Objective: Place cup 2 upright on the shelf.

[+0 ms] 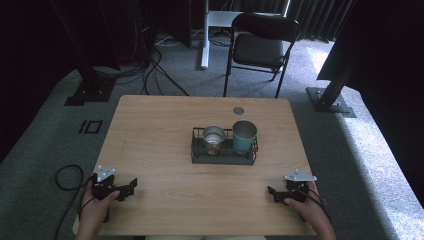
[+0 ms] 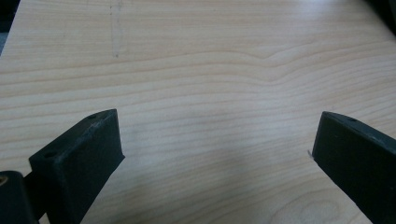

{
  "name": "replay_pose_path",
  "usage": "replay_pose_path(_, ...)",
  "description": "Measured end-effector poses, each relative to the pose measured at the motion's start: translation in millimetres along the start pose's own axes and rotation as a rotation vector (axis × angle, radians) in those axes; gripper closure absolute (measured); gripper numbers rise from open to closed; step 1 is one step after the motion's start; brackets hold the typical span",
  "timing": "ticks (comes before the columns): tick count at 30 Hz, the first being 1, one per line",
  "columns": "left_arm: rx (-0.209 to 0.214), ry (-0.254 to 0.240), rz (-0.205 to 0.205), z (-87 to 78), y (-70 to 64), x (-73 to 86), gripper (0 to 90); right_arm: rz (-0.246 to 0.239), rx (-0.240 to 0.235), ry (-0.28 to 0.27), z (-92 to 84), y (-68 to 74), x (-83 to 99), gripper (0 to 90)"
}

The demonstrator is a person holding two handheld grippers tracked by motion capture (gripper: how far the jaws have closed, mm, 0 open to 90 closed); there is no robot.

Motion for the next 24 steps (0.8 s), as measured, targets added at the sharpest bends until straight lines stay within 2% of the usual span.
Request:
replay_pose_path(9,-0.031,0.025,0.006,-1.2,4.0,8.9,2.3,0.000,0.000,0.000,0.0,0.0,0.0,11.3)
replay_pose_path(11,-0.061,0.038,0.009,-1.5,7.4,12.5,2.3,0.000,0.000,0.000,0.0,0.1,0.0,11.3)
replay_pose_path(24,-0.126,0.072,-0.012,-0.7,15.0,24.3,2.3,0.000,0.000,0.000,0.0,0.0,0.0,11.3)
Point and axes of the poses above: each handheld gripper's, and its own axes: z roughly forward along the jaws, x roughly out of its underside, y roughly to its left, the point moved 7 cm from there along z, roughly forward along the jaws, and after that the axes turned 12 degrees about -x, right-handed, at the moved point
